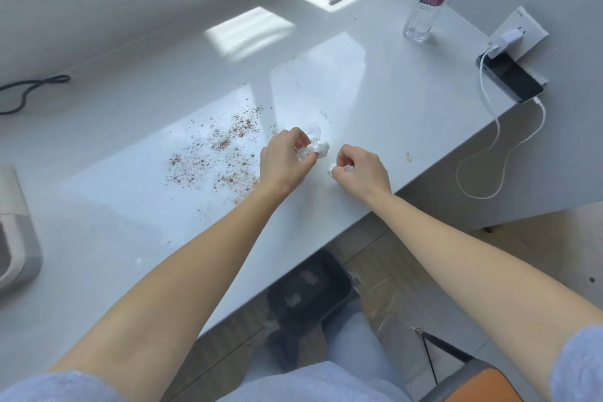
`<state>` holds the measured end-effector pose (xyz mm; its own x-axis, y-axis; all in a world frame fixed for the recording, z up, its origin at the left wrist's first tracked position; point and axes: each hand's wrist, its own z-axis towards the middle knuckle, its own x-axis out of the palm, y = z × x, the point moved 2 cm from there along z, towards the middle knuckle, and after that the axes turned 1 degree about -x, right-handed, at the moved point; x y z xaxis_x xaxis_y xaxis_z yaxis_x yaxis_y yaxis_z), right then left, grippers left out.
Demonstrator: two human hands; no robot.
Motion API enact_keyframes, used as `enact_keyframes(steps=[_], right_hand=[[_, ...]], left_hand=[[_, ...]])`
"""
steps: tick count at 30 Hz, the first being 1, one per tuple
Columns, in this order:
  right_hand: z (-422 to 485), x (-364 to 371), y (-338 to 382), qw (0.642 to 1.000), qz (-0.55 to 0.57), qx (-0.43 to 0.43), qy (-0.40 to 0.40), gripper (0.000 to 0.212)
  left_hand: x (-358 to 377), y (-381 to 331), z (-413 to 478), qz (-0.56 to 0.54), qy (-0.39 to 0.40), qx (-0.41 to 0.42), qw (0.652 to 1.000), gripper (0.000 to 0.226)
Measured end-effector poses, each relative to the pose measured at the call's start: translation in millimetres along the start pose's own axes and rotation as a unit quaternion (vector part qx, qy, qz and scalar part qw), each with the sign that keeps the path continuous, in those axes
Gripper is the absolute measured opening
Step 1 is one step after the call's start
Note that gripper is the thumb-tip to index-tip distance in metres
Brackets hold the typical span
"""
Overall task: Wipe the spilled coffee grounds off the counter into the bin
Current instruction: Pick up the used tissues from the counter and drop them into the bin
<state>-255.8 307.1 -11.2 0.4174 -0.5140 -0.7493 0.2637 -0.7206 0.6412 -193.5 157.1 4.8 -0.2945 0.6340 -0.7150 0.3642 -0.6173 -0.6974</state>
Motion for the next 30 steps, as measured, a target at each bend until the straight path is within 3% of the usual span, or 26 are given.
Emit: enact_keyframes(steps=[10,17,25,30], right_hand=[[-64,50,27,0.986,-0.041,-0.088,0.134,0.018],[-80,62,22,0.953,-0.039,-0.178,0.241,0.012],[-115,60,-9,0.915,-0.063,-0.275,0.289,0.015],[-137,66,-40,0.900,-0.105,-0.267,0.329,0.006]], left_hand=[[-18,54,-115,-0.046,0.043,-0.086,0.994,0.017],[-6,59,-170,-0.039,-0.036,-0.167,0.985,0.017],[44,43,-237,-0.084,-0.120,-0.237,0.960,0.018],[79,53,-273,-0.105,-0.098,-0.292,0.946,0.022]])
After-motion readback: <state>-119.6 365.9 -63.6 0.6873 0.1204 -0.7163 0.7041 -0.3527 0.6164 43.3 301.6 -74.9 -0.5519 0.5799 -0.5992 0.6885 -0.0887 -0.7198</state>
